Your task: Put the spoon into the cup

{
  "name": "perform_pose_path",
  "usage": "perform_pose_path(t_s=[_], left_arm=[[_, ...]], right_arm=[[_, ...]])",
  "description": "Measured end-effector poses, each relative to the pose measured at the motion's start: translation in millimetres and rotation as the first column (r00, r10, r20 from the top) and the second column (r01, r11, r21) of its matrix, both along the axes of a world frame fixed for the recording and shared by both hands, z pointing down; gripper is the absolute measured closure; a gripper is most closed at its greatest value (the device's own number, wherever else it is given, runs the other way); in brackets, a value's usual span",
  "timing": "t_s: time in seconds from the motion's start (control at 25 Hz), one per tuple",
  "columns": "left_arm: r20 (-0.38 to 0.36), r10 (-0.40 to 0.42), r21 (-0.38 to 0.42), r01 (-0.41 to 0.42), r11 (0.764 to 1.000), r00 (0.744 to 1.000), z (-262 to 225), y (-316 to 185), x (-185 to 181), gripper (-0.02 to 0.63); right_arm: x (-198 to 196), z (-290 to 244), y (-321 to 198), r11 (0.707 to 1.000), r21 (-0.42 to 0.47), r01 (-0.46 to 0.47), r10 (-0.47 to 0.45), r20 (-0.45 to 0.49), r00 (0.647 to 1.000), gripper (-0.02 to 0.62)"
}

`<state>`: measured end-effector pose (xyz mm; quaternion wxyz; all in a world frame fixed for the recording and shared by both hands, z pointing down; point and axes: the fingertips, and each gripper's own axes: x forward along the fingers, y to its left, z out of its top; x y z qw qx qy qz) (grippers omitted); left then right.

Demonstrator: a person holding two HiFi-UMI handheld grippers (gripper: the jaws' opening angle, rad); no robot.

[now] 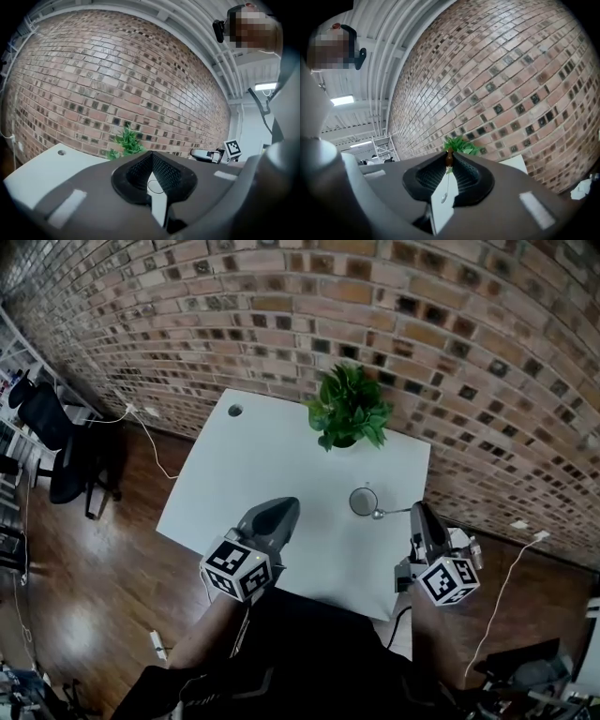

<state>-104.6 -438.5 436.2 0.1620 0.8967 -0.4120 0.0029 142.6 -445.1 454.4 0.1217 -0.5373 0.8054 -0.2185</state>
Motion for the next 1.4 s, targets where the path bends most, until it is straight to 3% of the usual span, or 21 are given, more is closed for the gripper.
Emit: perform_pose_path(t_s=[0.48,0.76,1.12,1.4], left_arm=[[0.013,0.102,-0.075,-0.101,0.992,0.995,47,-41,-18,0.614],[0.003,0.152,-0.118,-0.150,0.982,0.988,58,-48,-12,0.614],[0.032,0.134,-0.137,-0.129,0.982,0.990,69,-56,-18,0.614],[0.018,0.143,-0.156,-0.139,0.978,0.990,76,-49,-11,0.614]], right_arm=[[-23,62,-40,0.989,-0.069,-0.131,0.125,-0.086,0.988,0.548],[-34,107,-53,0.977,-0.133,-0.165,0.141,-0.175,0.974,0.548],[-47,151,-62,0.969,-0.176,-0.171,0.123,-0.256,0.959,0.548],[-41,167,-58,0.956,-0.205,-0.208,0.155,-0.246,0.957,0.546]])
